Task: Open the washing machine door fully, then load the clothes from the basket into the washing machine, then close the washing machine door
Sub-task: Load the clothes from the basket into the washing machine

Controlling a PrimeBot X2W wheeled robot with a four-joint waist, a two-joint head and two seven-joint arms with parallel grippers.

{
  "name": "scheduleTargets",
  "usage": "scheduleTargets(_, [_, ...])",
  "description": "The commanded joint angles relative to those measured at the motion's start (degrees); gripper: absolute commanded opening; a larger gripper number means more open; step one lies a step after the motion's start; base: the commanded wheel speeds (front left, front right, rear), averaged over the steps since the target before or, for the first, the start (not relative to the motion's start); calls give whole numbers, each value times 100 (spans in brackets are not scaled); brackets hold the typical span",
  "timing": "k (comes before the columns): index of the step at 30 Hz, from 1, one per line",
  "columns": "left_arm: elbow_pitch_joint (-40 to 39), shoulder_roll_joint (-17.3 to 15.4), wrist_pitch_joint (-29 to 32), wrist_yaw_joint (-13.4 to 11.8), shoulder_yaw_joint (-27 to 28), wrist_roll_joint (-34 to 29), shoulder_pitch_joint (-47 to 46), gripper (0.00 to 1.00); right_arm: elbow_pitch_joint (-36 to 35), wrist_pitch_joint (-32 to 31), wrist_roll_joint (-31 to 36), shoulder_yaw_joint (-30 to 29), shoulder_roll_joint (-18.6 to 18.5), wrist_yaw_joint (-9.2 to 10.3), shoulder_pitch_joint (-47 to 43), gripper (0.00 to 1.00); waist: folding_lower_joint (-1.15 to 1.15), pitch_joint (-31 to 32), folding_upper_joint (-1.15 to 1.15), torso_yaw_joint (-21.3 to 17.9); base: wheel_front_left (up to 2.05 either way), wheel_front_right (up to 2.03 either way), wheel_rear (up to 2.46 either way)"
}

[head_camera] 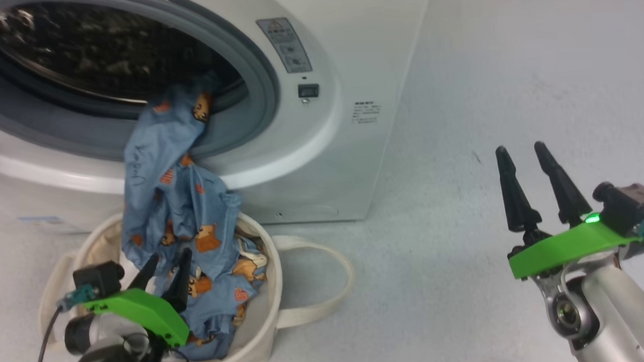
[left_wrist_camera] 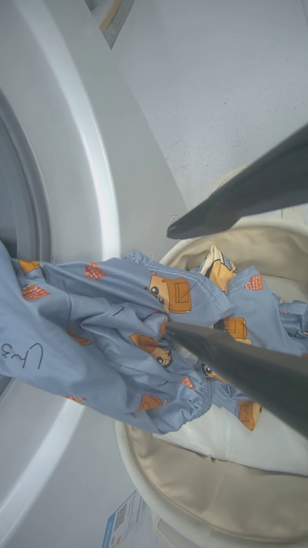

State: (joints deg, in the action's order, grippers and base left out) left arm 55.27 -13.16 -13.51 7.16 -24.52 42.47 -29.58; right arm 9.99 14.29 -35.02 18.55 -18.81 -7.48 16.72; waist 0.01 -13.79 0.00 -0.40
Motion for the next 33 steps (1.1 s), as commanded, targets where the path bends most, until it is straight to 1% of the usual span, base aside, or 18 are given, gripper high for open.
scheduleTargets(1, [10, -257, -81, 33, 92, 94, -247, 100, -209, 71, 66, 22, -116, -1, 130, 100, -1, -233, 0, -141, 0, 0, 0])
scheduleTargets(6, [305, -333, -112, 33, -173, 341, -611, 100, -318, 71, 187, -53, -122, -1, 254, 100, -1, -619, 0, -304, 0, 0, 0])
scheduleTargets(12, [593, -501, -131, 33, -415, 582, -1083, 100, -489, 71, 355, -148, -108, -1, 414, 100, -1, -1104, 0, -496, 0, 0, 0])
scheduleTargets(17, [645, -544, -137, 33, -596, 830, -1445, 100, -653, 71, 492, -272, -50, -1, 453, 100, -1, -1439, 0, -592, 0, 0, 0])
scheduleTargets(25, [921, -666, -143, 33, -928, 1042, -1824, 100, -799, 71, 655, -388, 101, -1, 392, 100, -1, -1775, 0, -696, 0, 0, 0])
scheduleTargets(30, [1224, -761, -143, 33, -909, 1161, -2037, 100, -871, 71, 719, -474, 107, -1, 352, 100, -1, -1903, 0, -745, 0, 0, 0])
scheduleTargets(33, [1534, -774, 24, 33, -913, 1214, -2199, 100, -930, 71, 759, -518, 105, -1, 340, 100, -1, -1991, 0, -771, 0, 0, 0])
